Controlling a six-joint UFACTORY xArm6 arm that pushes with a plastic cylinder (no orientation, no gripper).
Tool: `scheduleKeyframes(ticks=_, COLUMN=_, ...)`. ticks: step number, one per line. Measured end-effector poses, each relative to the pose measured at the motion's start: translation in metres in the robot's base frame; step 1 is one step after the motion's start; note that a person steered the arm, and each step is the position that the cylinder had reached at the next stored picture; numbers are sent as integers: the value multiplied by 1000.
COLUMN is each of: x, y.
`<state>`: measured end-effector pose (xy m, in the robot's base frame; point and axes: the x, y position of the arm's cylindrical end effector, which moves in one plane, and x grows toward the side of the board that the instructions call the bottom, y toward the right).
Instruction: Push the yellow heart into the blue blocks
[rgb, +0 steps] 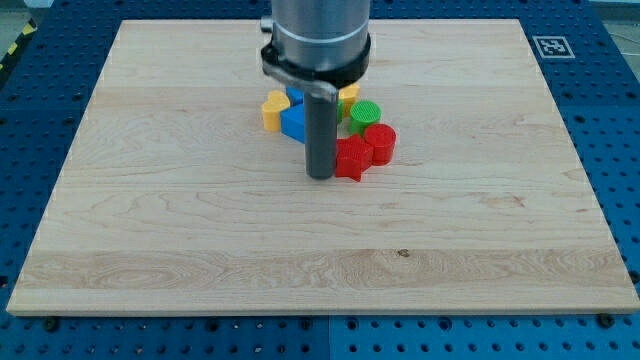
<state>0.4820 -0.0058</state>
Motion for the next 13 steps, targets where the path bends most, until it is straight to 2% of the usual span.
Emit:
scheduleKeyframes(ticks=1, x=1, y=-21)
scheduleKeyframes(ticks=2, x=-5, y=-73)
scheduleKeyframes(ticks=5, x=-145, y=-105)
scheduleKeyframes(ticks=6, x=-145, y=-87)
scheduleKeyframes(ticks=8, x=-98, y=-84)
scheduleKeyframes(ticks=11, x=-115, y=-68)
scheduleKeyframes(ticks=13, x=-98, y=-42)
